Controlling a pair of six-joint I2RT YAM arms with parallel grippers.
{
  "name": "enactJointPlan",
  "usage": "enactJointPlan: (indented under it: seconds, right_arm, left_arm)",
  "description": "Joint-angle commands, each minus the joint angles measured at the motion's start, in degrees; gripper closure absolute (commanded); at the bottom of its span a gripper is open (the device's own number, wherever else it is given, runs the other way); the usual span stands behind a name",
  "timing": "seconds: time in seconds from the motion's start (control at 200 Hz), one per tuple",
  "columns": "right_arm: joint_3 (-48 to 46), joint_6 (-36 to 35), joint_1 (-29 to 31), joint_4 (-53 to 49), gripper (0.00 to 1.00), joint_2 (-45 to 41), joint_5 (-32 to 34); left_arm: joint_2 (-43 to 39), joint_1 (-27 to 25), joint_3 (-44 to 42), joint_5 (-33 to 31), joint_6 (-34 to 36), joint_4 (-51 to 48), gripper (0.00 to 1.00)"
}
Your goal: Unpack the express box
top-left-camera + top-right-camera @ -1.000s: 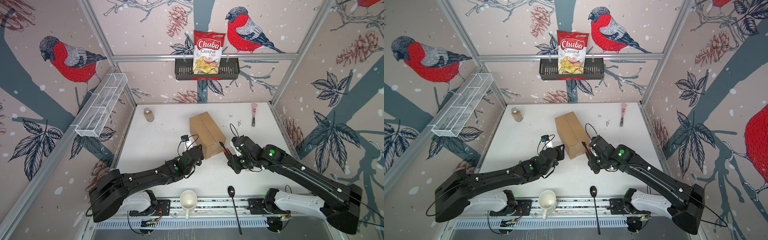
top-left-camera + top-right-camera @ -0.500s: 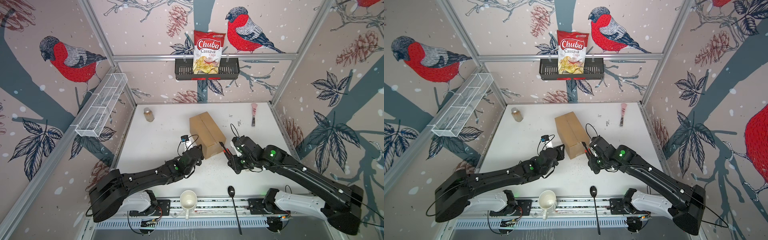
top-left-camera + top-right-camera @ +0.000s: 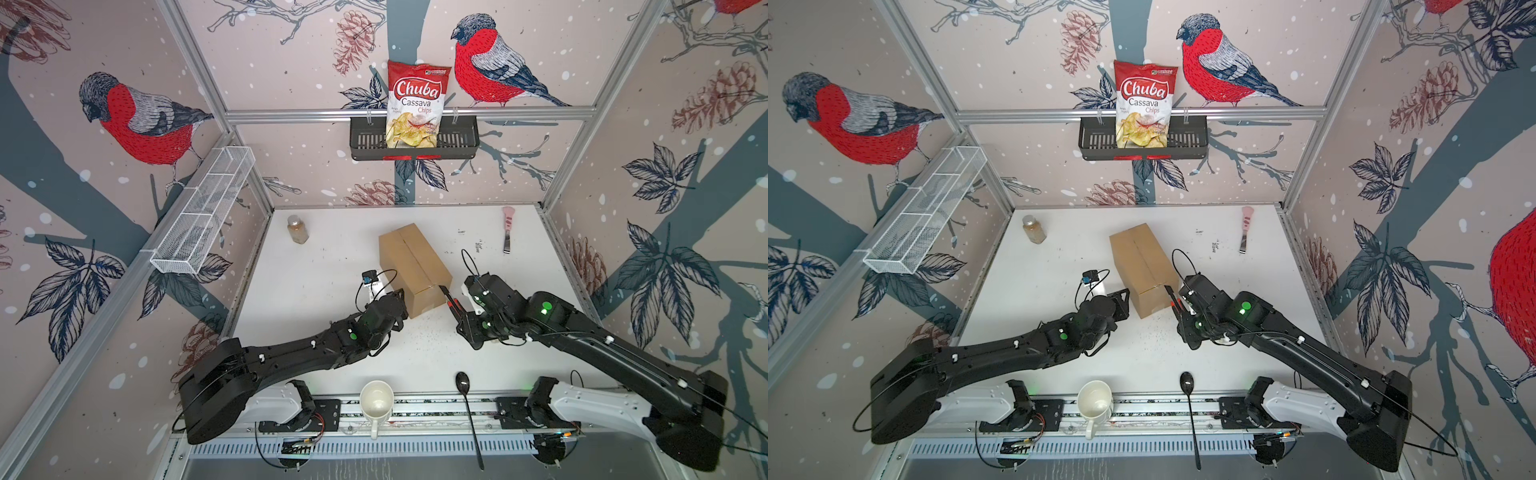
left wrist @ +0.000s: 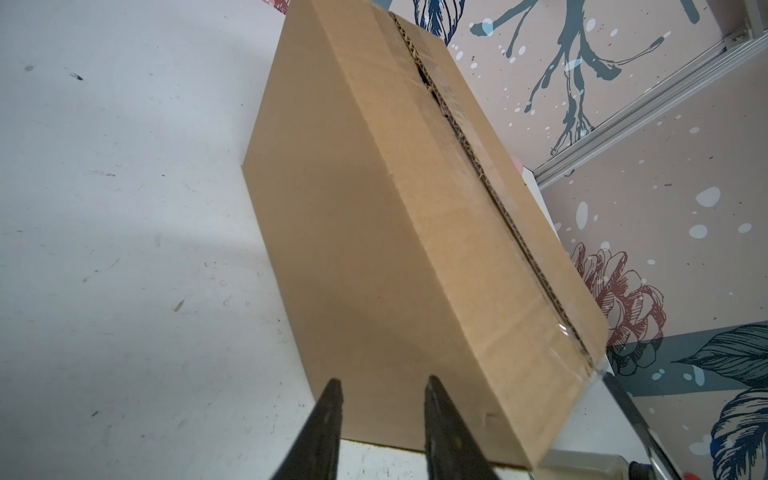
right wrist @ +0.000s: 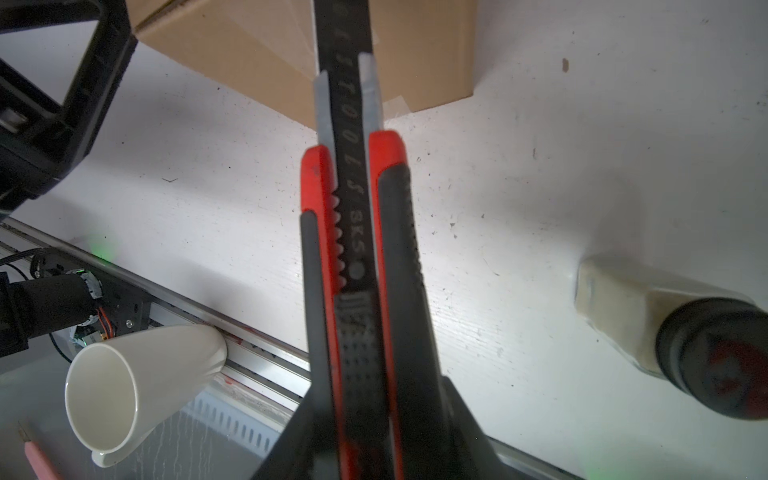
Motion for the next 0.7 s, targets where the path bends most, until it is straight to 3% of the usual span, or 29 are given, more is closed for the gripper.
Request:
enactJointPlan:
  seconds: [0.0, 0.695]
  right_arm:
    - [0.3, 0.1, 0.1, 1.2, 0.99, 0.1, 0.5]
    - [1.6, -0.7, 0.2, 2.1, 0.99, 2.3, 0.3]
  left_arm:
    - [0.1, -0.1, 0.1, 0.2, 0.2, 1.7, 0.65]
    - [0.0, -0.1, -0.4, 0.3, 0.1, 2.3, 0.66]
